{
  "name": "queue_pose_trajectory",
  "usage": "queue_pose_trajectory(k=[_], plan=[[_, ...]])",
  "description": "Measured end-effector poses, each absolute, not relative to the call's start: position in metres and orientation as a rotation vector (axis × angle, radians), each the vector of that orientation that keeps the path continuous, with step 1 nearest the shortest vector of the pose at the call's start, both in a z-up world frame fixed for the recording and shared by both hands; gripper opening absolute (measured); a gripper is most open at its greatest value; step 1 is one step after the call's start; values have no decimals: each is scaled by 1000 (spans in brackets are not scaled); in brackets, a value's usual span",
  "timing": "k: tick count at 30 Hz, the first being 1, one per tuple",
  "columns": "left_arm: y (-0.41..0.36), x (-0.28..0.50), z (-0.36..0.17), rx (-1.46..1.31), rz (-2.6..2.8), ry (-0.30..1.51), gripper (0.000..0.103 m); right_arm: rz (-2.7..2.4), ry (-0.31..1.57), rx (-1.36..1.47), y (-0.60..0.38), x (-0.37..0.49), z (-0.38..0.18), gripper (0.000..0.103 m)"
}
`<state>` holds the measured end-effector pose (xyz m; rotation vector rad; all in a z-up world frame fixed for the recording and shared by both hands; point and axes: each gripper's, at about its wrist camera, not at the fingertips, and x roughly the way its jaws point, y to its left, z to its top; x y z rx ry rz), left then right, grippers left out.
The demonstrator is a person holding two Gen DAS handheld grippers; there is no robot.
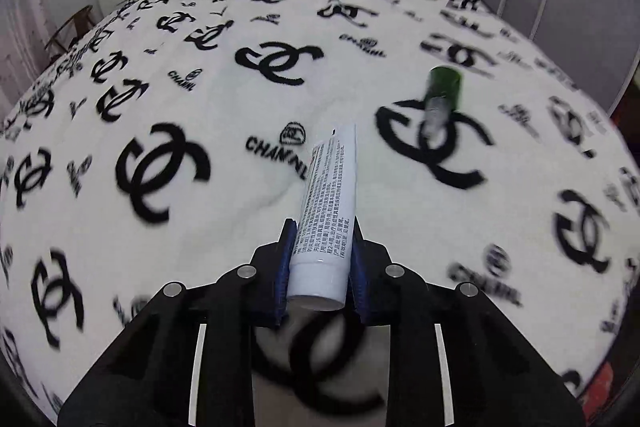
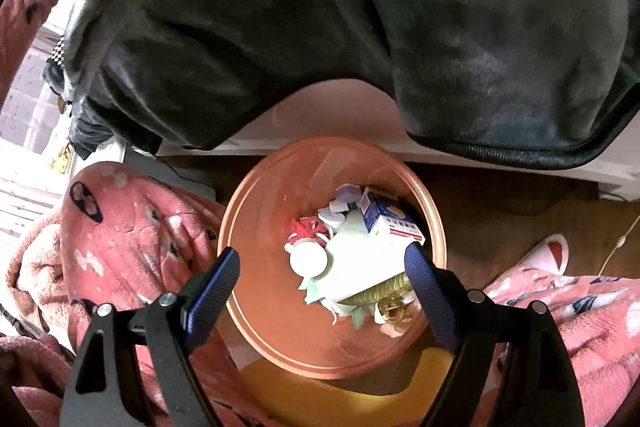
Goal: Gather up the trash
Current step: 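Grasp the white ointment tube with the left gripper, then grasp the green-capped small bottle with the right gripper while the left holds the tube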
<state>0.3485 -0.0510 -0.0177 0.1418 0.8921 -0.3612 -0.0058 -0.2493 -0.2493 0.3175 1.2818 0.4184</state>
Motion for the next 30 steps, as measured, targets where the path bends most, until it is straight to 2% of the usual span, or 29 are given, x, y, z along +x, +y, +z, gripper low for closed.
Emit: queue_pose_trajectory(k=[6, 12, 14, 18, 22, 30], plan=[[-27, 282, 5, 62, -397, 833, 25, 455, 1125, 257, -249, -19, -201, 80], [-8, 199, 16, 88, -386, 791, 25, 615, 822, 236, -255, -15, -80, 81], [-5, 178, 13, 94, -379, 788, 25, 621, 717, 208, -259, 4, -36, 83], [3, 140, 5, 56, -408, 784, 25, 524, 609, 200, -266, 65, 17, 84], [6, 118, -4, 27, -424, 768, 25, 363, 606, 235, -270, 165, 35, 84], [18, 105, -12, -26, -425, 747, 25, 171, 711, 307, -267, 327, 15, 78]])
